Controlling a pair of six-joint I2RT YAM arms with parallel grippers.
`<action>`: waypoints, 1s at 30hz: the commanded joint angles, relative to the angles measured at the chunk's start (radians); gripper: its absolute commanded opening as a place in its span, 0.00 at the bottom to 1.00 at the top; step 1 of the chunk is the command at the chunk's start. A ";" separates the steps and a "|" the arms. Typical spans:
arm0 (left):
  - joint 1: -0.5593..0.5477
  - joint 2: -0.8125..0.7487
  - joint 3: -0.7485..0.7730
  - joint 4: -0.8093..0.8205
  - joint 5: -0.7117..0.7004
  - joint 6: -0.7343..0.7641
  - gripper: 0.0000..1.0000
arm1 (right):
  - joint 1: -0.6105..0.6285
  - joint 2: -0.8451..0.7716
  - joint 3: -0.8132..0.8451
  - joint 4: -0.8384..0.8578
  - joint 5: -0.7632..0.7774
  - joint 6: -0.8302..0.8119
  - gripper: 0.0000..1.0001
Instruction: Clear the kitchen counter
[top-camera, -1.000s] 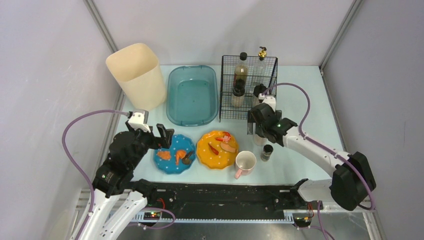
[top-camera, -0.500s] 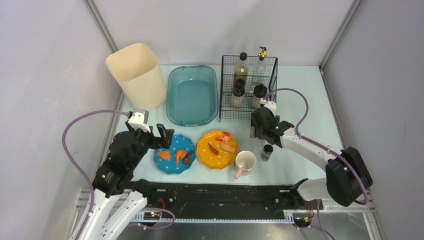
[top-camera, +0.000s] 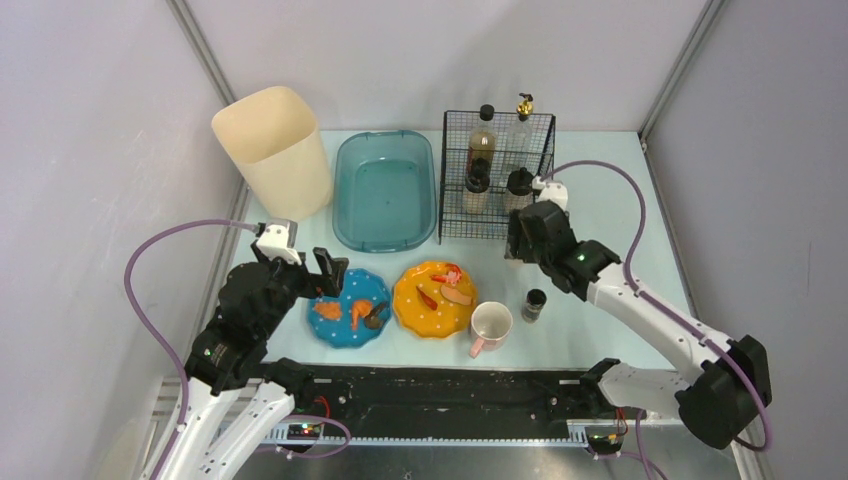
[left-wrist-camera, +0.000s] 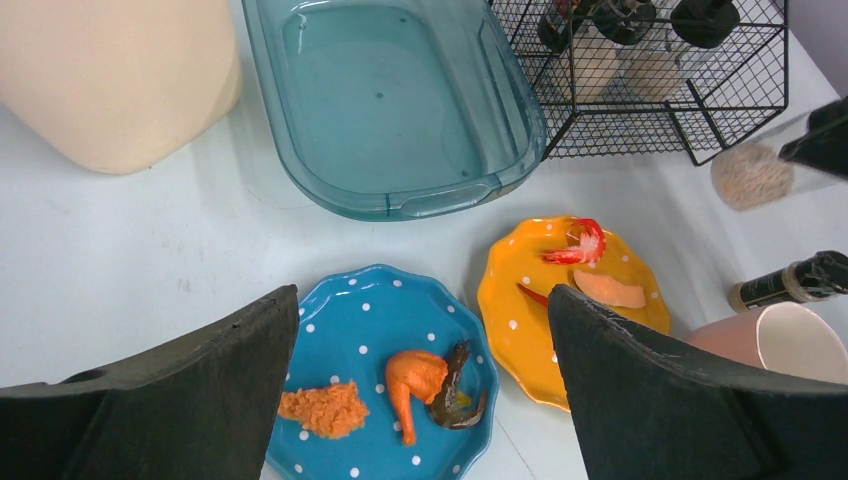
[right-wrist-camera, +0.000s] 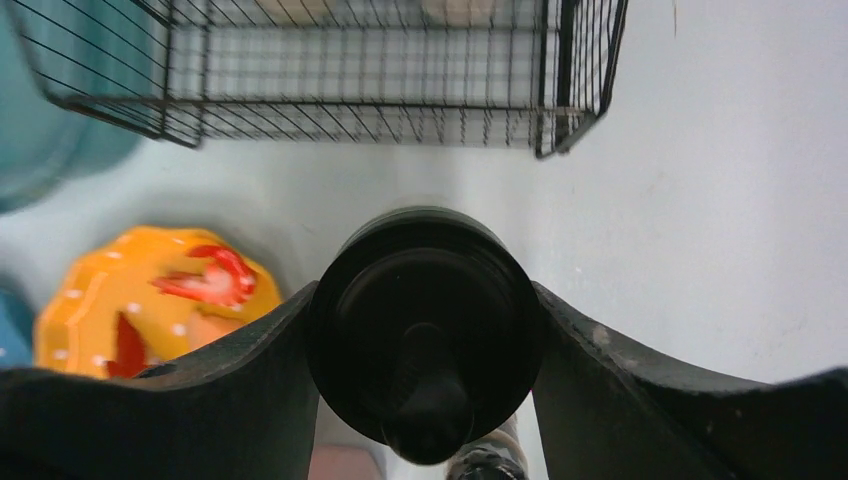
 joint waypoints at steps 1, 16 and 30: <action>0.006 0.007 0.002 0.015 0.017 0.006 0.98 | 0.029 -0.047 0.174 -0.004 0.038 -0.042 0.24; 0.007 0.013 -0.001 0.015 0.008 0.008 0.98 | 0.050 0.196 0.553 0.019 0.011 -0.106 0.23; 0.008 0.018 0.000 0.015 0.006 0.010 0.98 | 0.048 0.469 0.697 0.036 0.000 -0.110 0.22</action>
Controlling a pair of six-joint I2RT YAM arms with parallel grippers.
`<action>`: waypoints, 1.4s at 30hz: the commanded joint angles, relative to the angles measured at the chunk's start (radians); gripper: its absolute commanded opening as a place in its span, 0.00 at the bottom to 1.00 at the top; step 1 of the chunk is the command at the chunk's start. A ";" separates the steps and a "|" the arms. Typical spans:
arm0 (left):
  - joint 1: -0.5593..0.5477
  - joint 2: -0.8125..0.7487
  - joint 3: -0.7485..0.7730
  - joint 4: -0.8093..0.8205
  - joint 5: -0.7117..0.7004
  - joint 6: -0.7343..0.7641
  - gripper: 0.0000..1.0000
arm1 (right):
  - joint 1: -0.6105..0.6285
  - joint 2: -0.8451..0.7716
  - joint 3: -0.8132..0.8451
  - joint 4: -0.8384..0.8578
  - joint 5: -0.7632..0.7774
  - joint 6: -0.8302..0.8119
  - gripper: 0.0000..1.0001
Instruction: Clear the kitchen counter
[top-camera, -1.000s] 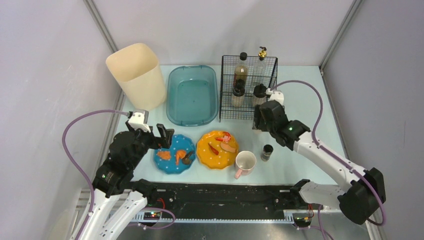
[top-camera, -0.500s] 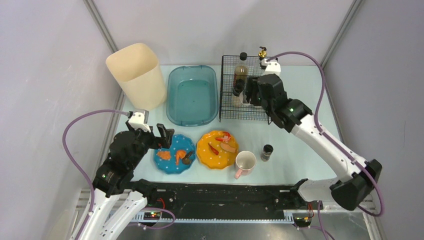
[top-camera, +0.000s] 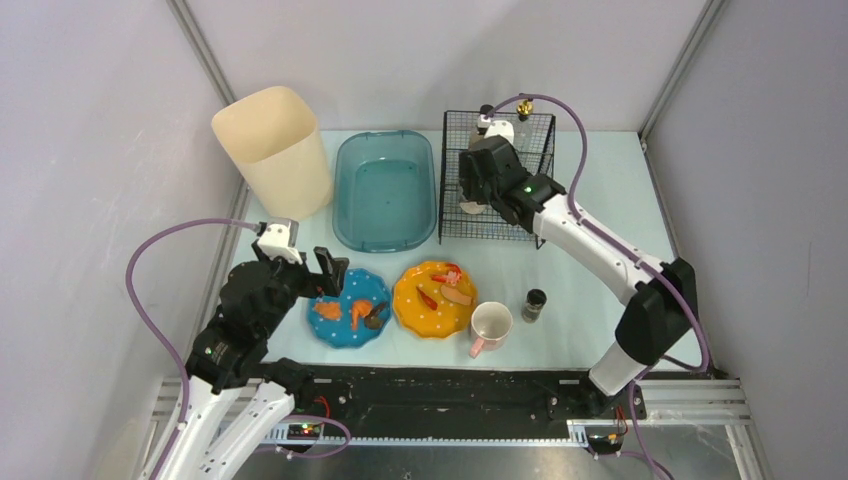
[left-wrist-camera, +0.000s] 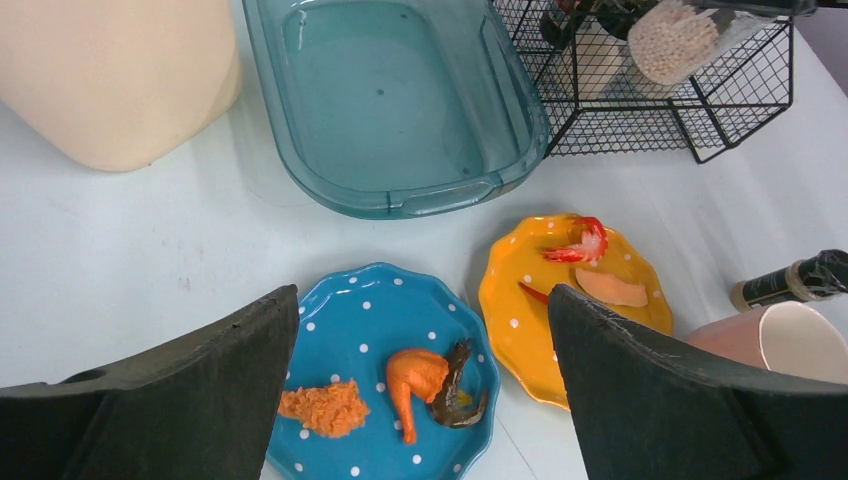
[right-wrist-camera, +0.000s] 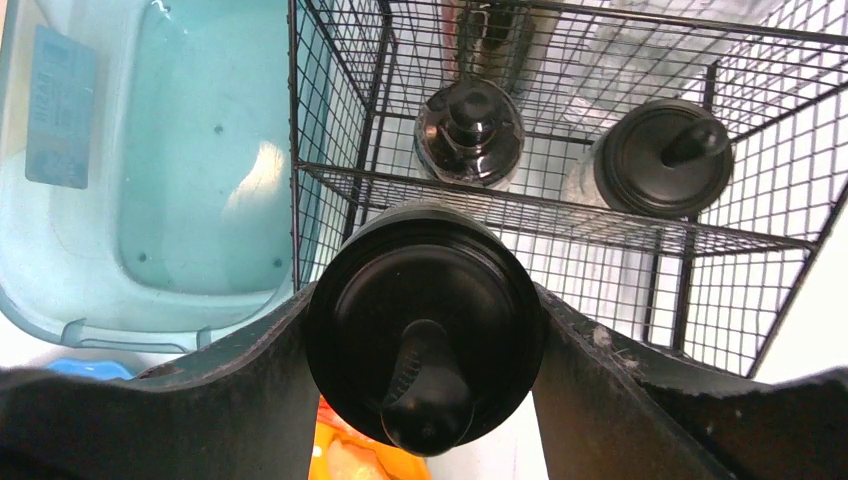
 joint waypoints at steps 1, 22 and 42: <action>0.007 0.011 -0.001 0.015 0.007 0.009 0.98 | 0.001 0.048 0.091 0.070 0.015 -0.013 0.22; 0.008 0.014 0.000 0.015 0.009 0.010 0.98 | -0.029 0.278 0.109 0.047 0.013 -0.006 0.26; 0.007 0.014 -0.001 0.016 0.013 0.011 0.98 | -0.028 0.096 -0.005 0.039 0.022 -0.010 0.98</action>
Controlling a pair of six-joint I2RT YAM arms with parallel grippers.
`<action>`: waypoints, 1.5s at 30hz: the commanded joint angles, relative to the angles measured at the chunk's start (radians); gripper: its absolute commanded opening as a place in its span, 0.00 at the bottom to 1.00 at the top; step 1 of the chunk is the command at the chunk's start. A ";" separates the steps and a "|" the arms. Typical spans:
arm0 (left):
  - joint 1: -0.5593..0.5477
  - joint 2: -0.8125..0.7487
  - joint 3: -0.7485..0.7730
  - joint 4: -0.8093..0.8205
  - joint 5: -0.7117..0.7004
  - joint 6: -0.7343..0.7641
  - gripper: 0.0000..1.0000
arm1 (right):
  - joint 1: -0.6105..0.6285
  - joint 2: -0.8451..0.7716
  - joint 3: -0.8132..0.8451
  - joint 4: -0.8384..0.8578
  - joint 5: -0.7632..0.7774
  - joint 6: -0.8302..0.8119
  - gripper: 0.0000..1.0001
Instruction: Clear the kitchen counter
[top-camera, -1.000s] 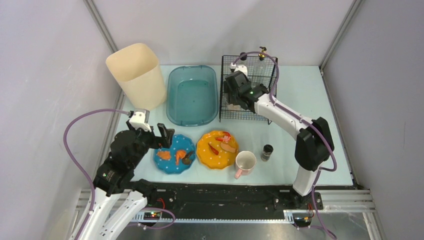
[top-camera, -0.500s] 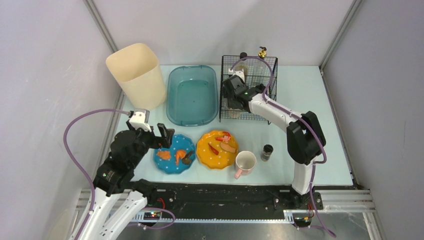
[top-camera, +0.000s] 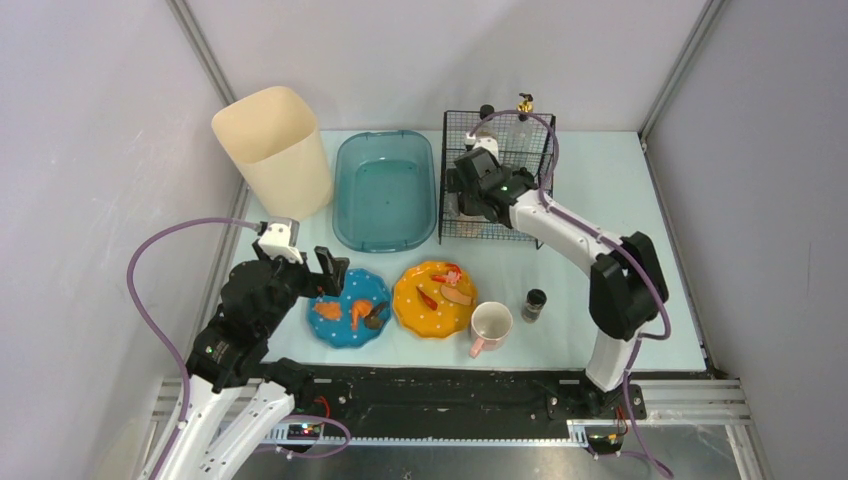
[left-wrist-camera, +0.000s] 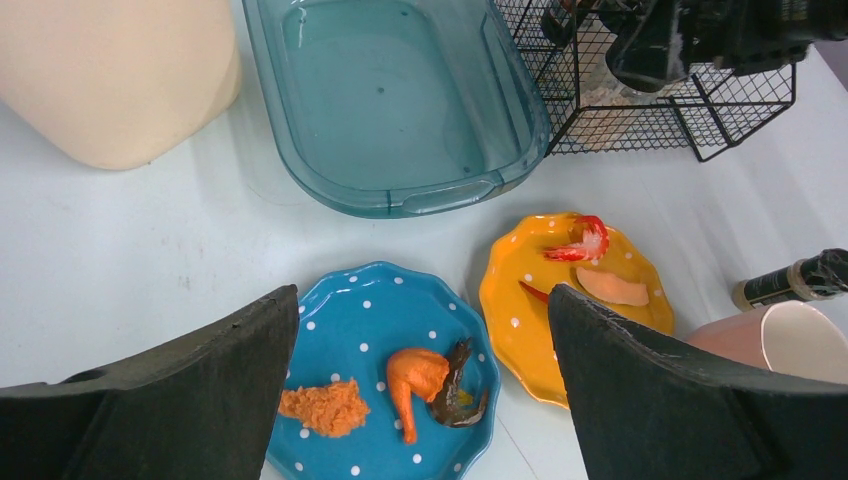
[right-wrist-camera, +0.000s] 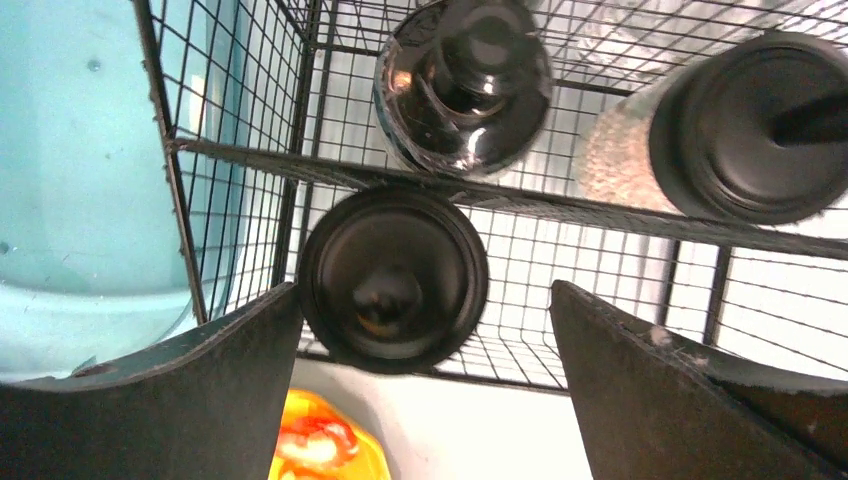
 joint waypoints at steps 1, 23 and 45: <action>0.007 0.008 0.000 0.015 0.014 0.011 0.98 | -0.001 -0.147 -0.046 0.028 0.035 -0.007 0.98; 0.007 -0.011 0.001 0.014 0.030 0.004 0.98 | 0.037 -0.753 -0.585 -0.085 0.034 0.099 0.99; 0.008 -0.010 0.000 0.015 0.027 0.003 0.98 | 0.047 -0.804 -0.818 -0.091 -0.020 0.251 0.84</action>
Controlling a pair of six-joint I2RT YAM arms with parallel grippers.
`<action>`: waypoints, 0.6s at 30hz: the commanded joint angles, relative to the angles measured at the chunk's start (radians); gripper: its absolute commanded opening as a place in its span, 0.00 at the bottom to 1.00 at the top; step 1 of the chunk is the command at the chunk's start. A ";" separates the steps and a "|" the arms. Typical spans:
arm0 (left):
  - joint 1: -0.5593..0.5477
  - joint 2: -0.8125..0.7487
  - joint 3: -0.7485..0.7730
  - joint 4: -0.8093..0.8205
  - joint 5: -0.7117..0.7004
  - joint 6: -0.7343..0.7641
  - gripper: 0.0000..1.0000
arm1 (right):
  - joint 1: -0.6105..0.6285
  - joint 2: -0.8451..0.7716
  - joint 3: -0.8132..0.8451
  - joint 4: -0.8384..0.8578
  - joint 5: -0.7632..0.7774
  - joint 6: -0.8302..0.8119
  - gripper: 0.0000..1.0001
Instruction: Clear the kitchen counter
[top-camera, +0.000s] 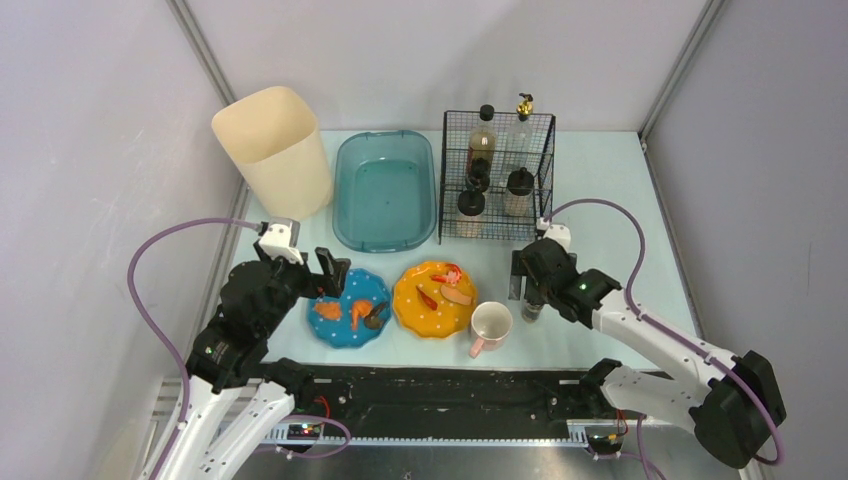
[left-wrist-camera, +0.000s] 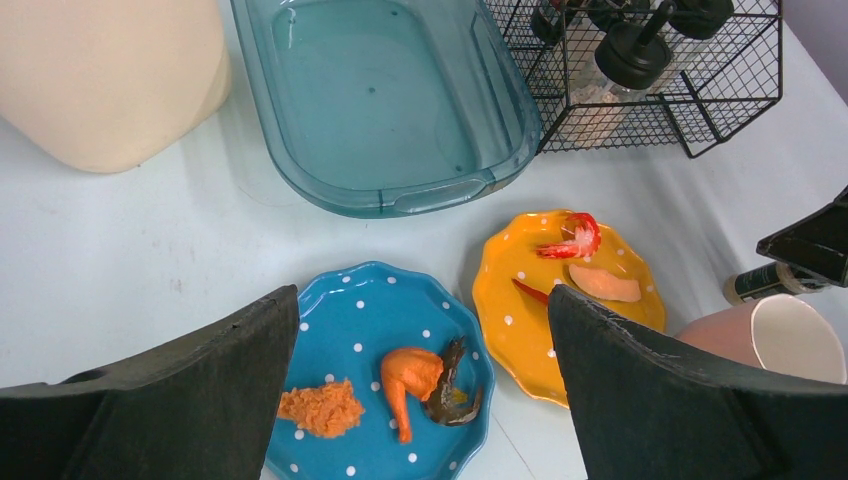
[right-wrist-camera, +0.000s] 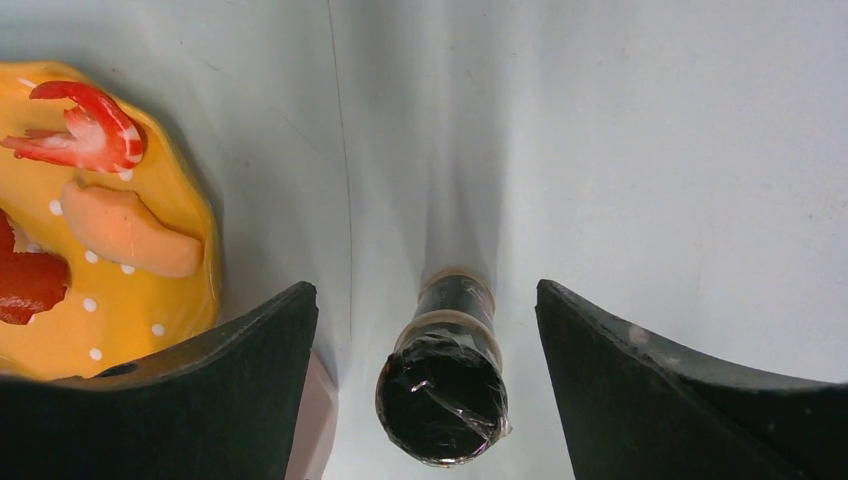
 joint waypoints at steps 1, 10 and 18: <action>0.008 -0.007 0.002 0.014 0.009 0.004 0.98 | 0.016 -0.013 -0.008 0.002 0.002 0.035 0.82; 0.007 -0.011 0.000 0.015 0.009 0.002 0.98 | 0.047 -0.030 -0.012 -0.048 0.051 0.054 0.64; 0.007 -0.010 0.000 0.014 0.009 0.002 0.98 | 0.052 -0.085 -0.004 -0.032 0.078 0.042 0.23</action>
